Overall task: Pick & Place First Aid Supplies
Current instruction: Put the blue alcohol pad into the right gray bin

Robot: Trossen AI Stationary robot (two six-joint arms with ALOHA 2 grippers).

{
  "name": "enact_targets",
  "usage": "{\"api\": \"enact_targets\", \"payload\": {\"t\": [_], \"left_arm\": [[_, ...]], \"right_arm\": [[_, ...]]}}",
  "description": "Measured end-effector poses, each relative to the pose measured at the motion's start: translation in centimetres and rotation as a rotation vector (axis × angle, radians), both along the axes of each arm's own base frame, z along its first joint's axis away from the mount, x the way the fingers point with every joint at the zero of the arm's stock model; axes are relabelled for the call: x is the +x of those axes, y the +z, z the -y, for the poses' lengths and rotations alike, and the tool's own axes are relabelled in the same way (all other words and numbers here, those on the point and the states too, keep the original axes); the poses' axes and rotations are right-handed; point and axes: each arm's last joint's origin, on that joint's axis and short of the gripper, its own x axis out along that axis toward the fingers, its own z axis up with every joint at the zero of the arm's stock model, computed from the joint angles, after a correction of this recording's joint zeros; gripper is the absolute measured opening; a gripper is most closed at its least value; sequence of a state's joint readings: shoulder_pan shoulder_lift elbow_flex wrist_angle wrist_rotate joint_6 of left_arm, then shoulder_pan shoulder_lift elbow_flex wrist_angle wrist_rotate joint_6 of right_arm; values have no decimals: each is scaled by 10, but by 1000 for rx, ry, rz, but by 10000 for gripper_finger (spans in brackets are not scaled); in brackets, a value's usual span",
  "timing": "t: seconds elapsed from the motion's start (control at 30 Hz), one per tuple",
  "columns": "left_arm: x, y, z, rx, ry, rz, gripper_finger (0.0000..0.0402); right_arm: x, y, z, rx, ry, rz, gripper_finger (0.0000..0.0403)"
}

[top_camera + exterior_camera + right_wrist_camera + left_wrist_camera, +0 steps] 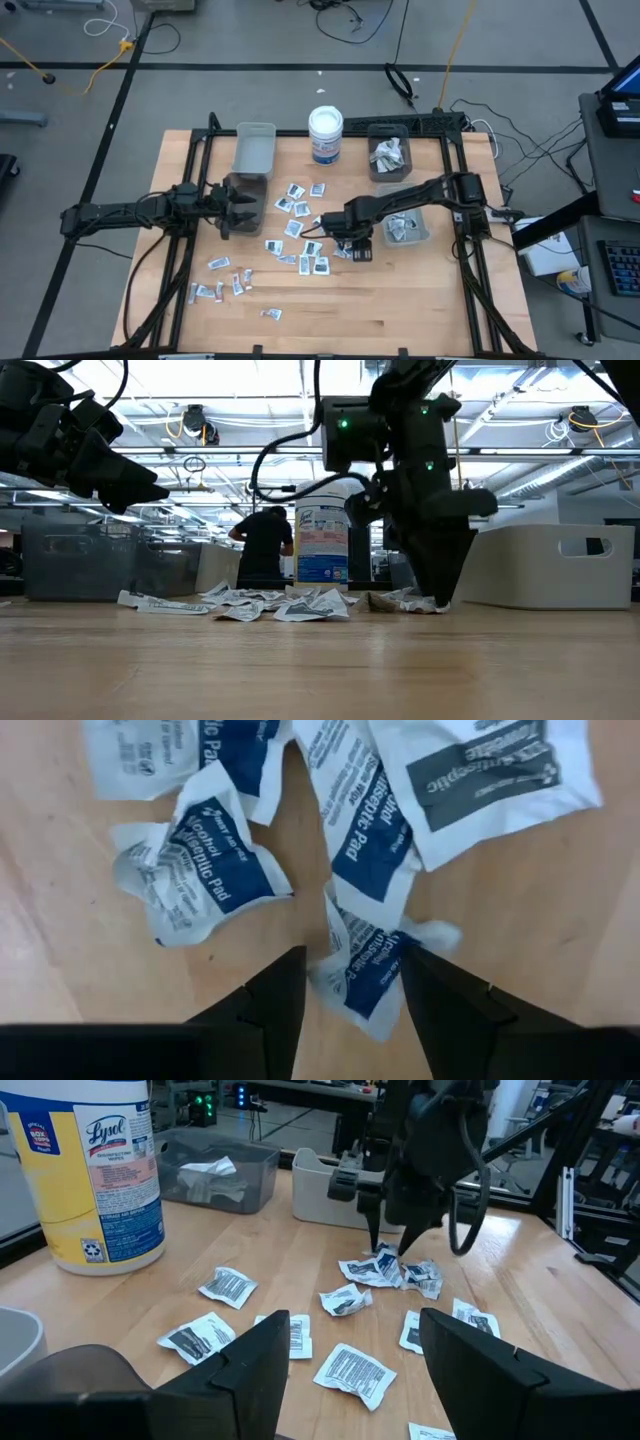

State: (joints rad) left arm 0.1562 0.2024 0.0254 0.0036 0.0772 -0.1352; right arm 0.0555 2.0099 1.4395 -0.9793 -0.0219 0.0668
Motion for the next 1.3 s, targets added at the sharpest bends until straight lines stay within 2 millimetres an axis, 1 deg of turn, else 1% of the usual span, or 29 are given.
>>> {"api": "enact_targets", "payload": {"t": [0.1, 0.17, 0.27, 0.3, 0.33, 0.43, 0.63, 0.8, 0.93, 1.07, 1.17, 1.3], "left_arm": [[0, 0, 0, 0, 0, 0, 230], [0, 0, 0, 0, 0, 0, 230], [0, 0, 0, 0, 0, 0, 230], [0, 0, 0, 0, 0, 0, 230], [0, 0, 0, 0, 0, 0, 230], [0, 0, 0, 0, 0, 0, 230], [0, 0, 0, 0, 0, -1, 230], [0, 0, 0, 0, 0, 0, 230], [0, 0, 0, 0, 0, 0, 230], [0, 0, 0, 0, 0, 0, 230], [0, 0, 0, 0, 1, 0, 230], [0, 0, 0, 0, 0, 0, 230]], "right_arm": [[0, 0, 0, 3, 2, 1, 129], [0, 0, -1, 3, 11, 3, 93], [0, 1, -2, 7, 34, 4, 26], [-1, 3, -2, 7, 37, 7, 14], [-1, 5, -2, 7, 37, 12, 11], [-6, 17, -2, 8, 35, 16, 17], [-20, 51, 0, 10, 82, 14, 4], [-31, 80, 1, 10, 110, 88, 6], [-40, 97, 3, 9, 103, 127, 3], [-49, 107, 8, 6, 94, 118, 5], [-59, 109, 12, -14, 88, 119, 2], [-78, 110, 18, -49, 93, 118, 3]]}}
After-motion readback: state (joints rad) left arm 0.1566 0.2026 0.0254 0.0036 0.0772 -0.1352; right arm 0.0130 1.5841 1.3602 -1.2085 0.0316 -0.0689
